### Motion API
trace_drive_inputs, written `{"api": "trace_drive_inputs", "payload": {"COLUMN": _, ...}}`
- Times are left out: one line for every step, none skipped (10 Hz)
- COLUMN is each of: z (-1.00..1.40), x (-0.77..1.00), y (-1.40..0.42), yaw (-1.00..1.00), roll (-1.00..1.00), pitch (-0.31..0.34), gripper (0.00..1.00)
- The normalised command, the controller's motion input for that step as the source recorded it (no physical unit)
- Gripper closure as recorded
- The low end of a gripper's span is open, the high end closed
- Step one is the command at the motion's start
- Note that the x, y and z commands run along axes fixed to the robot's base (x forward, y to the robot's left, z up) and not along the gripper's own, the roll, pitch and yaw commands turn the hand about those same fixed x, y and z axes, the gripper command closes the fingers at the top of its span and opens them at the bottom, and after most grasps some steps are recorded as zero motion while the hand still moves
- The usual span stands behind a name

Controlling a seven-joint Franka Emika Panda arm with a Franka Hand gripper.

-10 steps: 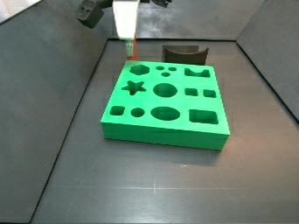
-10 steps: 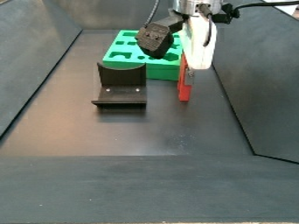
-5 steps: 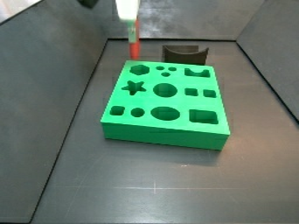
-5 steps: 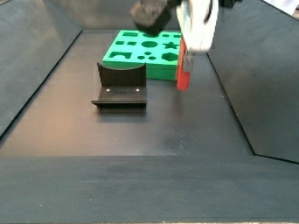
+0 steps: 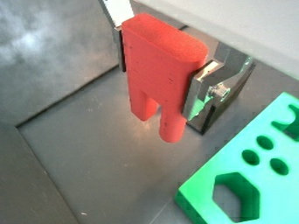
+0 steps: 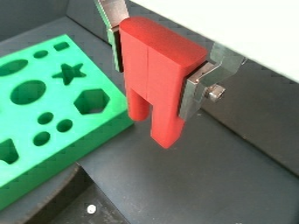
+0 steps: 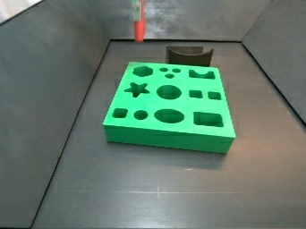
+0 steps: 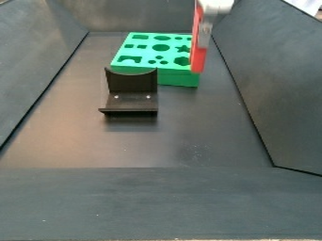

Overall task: Pick up the square-circle object. Move up. Rotate the square-circle object. Move to above the board. Insert the square-circle object.
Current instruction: Move to above the board.

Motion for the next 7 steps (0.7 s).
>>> {"api": "trace_drive_inputs", "payload": {"z": 1.0, "x": 0.07, "y": 0.0, "yaw": 0.01, "roll": 0.09, "pitch": 0.11, "gripper": 1.0}}
{"api": "trace_drive_inputs", "payload": {"z": 1.0, "x": 0.07, "y": 0.0, "yaw": 0.01, "roll": 0.09, "pitch": 0.109, "gripper": 1.0}}
{"api": "trace_drive_inputs", "payload": {"z": 1.0, "x": 0.06, "y": 0.0, "yaw": 0.01, "roll": 0.09, "pitch": 0.106, "gripper": 1.0}}
{"api": "trace_drive_inputs", "payload": {"z": 1.0, "x": 0.06, "y": 0.0, "yaw": 0.01, "roll": 0.09, "pitch": 0.104, "gripper": 1.0}}
{"api": "trace_drive_inputs", "payload": {"z": 1.0, "x": 0.05, "y": 0.0, "yaw": 0.01, "roll": 0.09, "pitch": 0.105, "gripper": 1.0}}
{"api": "trace_drive_inputs", "payload": {"z": 0.97, "x": 0.05, "y": 0.0, "yaw": 0.01, "roll": 0.09, "pitch": 0.106, "gripper": 1.0}}
{"api": "trace_drive_inputs", "payload": {"z": 0.86, "x": 0.04, "y": 0.0, "yaw": 0.01, "roll": 0.09, "pitch": 0.106, "gripper": 1.0}}
